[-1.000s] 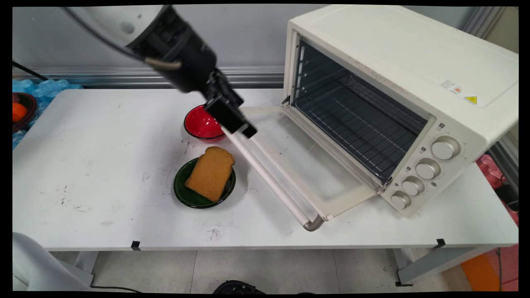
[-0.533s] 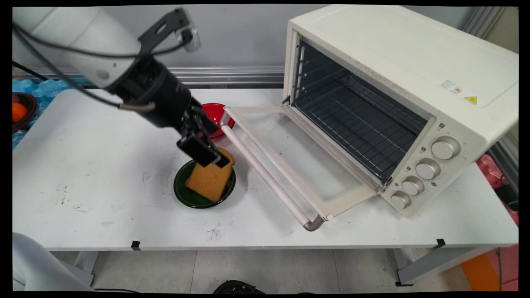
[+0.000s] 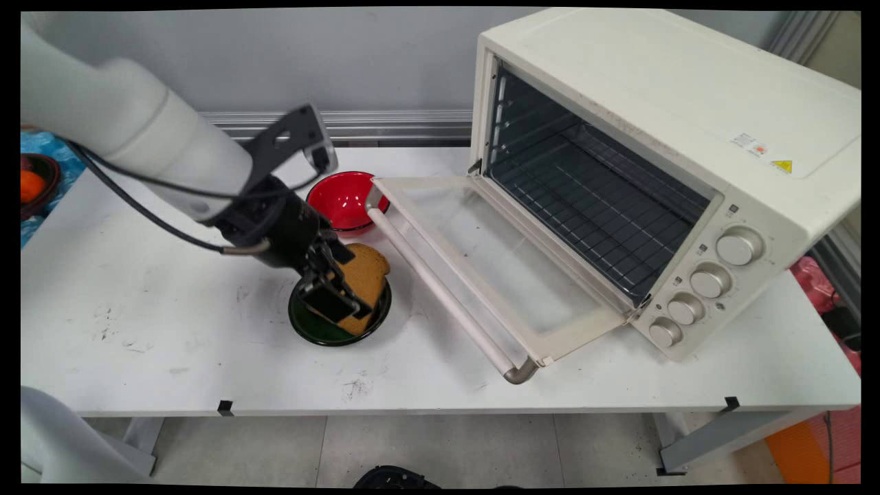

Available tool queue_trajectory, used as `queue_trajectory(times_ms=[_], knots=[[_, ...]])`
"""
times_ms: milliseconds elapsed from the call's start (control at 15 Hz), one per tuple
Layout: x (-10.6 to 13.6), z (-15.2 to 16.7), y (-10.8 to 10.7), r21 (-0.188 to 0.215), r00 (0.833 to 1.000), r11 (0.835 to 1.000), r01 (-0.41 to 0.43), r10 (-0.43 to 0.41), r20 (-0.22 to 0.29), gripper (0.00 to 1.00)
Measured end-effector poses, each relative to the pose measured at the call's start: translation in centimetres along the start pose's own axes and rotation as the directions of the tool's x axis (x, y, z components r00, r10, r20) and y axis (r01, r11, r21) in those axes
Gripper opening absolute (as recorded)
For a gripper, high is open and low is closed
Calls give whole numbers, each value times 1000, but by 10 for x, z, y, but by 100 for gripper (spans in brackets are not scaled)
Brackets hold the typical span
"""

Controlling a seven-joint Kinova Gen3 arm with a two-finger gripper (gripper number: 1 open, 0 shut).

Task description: Close the oven

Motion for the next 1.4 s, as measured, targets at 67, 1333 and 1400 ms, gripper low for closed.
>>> queue_trajectory(times_ms=[67,1333,1400], knots=[[-2,7,0,1,1000,1000,-3,3,0,100],[0,107,-2,11,997,999,-32,33,-72,0],[1,110,-2,13,997,999,-31,32,-76,0]])
